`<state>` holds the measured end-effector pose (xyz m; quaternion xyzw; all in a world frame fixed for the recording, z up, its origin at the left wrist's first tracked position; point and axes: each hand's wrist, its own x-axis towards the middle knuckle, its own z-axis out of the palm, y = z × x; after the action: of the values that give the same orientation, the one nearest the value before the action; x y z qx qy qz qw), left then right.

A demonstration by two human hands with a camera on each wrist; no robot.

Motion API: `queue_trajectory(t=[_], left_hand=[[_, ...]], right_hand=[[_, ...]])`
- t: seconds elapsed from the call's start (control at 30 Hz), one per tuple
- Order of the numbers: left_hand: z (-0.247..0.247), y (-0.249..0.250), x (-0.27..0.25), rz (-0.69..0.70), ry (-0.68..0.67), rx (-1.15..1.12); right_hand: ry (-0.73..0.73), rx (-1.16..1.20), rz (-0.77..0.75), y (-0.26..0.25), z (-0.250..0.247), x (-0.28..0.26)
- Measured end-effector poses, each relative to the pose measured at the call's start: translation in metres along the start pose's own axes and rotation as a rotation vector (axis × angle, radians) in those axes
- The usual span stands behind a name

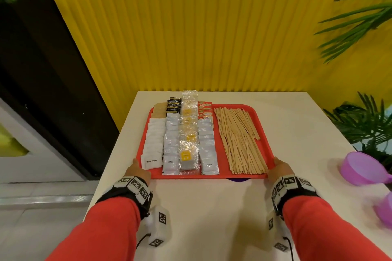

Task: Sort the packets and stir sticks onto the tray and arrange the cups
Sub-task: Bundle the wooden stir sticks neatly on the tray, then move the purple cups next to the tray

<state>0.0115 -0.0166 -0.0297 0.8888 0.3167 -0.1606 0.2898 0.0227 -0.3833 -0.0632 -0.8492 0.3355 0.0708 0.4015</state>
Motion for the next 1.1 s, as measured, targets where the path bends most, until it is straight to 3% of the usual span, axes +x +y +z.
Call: queue_trajectory(t=[0.27, 0.4, 0.53, 0.67, 0.8, 0.97, 1.1], left_hand=[[0.002, 0.002, -0.001, -0.028, 0.004, 0.015], [0.002, 0.011, -0.006, -0.093, 0.028, 0.013], [0.004, 0.016, -0.019, -0.173, 0.051, -0.020], [0.013, 0.025, -0.047, -0.151, 0.084, -0.111], [0.032, 0.033, -0.075, -0.083, 0.085, -0.118], [0.064, 0.058, -0.113, -0.070, 0.054, -0.122], [0.089, 0.088, -0.159, 0.049, 0.002, -0.011]], right_hand=[[-0.033, -0.070, -0.040, -0.004, -0.005, -0.004], [-0.157, 0.078, 0.011, -0.007, -0.009, -0.008], [-0.178, 0.125, 0.039, 0.005, -0.019, -0.017], [-0.188, 0.035, 0.002, 0.022, -0.041, -0.041], [-0.169, 0.102, -0.069, 0.035, -0.064, -0.059], [-0.011, 0.148, -0.205, 0.058, -0.121, -0.077], [0.226, 0.266, -0.158, 0.094, -0.175, -0.074]])
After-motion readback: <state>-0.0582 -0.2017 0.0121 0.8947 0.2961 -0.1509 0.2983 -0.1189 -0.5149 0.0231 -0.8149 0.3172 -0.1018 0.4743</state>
